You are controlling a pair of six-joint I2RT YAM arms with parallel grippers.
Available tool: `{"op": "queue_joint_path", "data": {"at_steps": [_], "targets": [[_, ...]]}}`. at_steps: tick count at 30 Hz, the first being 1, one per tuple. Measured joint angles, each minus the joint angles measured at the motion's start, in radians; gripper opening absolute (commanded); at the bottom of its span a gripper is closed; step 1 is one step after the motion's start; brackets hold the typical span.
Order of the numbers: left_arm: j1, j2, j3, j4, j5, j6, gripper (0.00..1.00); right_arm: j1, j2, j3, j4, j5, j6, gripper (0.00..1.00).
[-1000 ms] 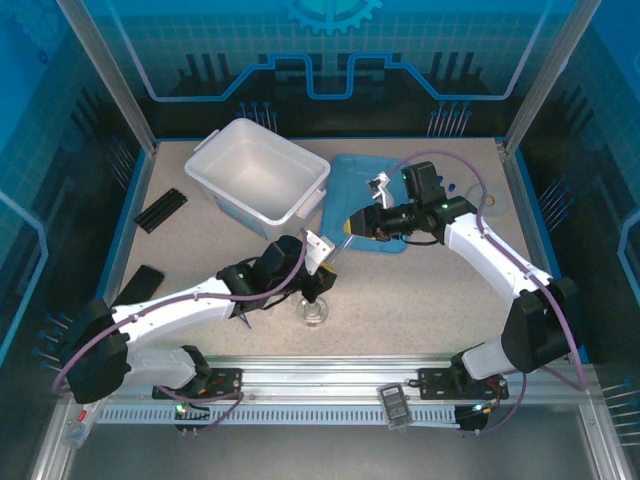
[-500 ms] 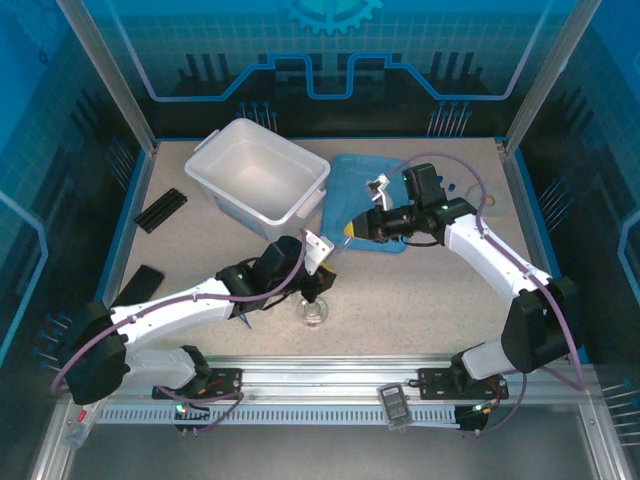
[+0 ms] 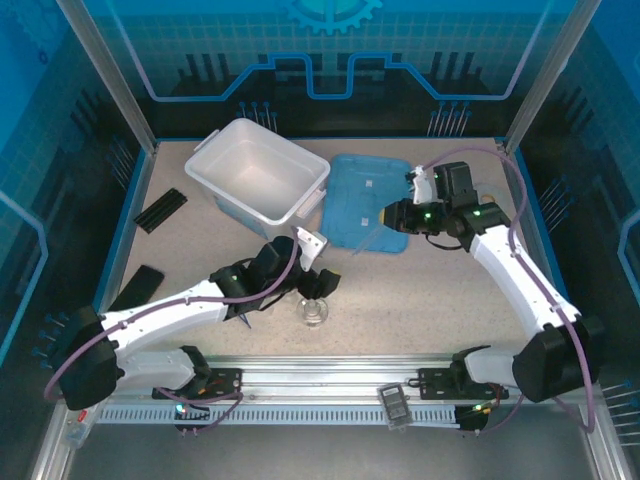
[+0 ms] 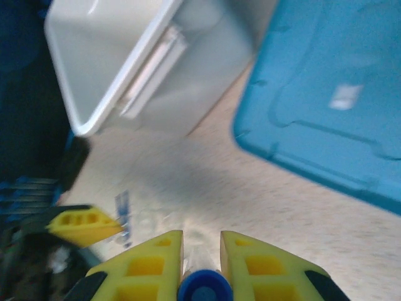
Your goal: Organize the chemistry lab equipment
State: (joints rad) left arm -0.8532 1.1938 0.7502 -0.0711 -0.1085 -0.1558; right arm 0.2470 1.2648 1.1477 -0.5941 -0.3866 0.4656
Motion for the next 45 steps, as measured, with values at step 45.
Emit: {"op": "queue_joint_path", "data": {"at_steps": [45], "targets": [[0.08,-0.013,-0.025,-0.038,-0.017,-0.082,0.75,-0.237,0.085,-0.113,0.225,0.85,-0.051,0.08]]}}
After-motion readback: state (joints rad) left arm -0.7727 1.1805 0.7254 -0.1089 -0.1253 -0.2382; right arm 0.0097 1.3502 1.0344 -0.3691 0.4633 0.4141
